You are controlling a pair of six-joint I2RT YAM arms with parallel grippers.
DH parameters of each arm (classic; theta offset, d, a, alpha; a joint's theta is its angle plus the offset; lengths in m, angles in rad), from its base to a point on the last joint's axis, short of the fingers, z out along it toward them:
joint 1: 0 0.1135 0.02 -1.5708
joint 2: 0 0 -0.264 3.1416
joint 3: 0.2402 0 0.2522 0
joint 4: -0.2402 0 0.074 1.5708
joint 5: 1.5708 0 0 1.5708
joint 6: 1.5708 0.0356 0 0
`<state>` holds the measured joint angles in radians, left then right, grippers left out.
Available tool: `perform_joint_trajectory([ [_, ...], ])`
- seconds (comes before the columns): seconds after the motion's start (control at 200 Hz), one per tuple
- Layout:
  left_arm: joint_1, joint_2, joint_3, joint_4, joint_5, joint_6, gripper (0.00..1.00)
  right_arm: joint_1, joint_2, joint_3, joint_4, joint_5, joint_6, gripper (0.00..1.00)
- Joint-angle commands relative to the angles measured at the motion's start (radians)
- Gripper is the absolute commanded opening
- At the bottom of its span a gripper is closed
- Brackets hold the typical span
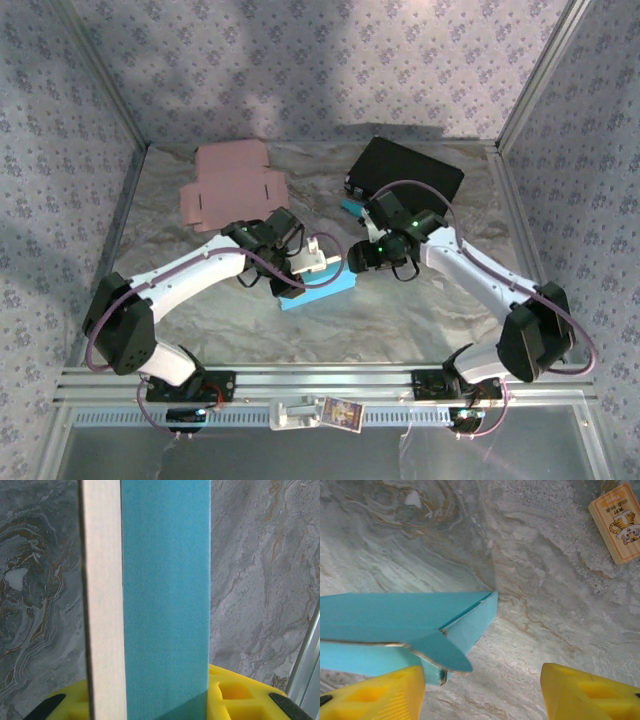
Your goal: Fold the paper box
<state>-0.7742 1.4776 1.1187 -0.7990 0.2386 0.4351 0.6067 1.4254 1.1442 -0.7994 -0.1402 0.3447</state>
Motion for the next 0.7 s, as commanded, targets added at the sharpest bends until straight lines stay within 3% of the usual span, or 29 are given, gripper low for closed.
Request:
perform_joint_trajectory([
  [0.0,0.003,0.002,0.021,-0.026,0.015,0.007,0.3,0.008,0.045,0.017,-0.041,0.068,-0.012,0.61],
  [0.305,0.003,-0.011,0.016,-0.016,0.012,0.012,0.27,0.002,-0.045,0.091,-0.073,0.057,-0.053,0.61],
  [0.51,0.004,-0.008,0.021,-0.014,0.016,0.019,0.27,-0.104,-0.071,0.114,-0.068,-0.109,-0.239,0.59],
  [0.695,0.003,-0.004,0.021,-0.015,0.015,0.022,0.27,-0.1,-0.009,0.171,-0.146,-0.14,-0.393,0.55],
])
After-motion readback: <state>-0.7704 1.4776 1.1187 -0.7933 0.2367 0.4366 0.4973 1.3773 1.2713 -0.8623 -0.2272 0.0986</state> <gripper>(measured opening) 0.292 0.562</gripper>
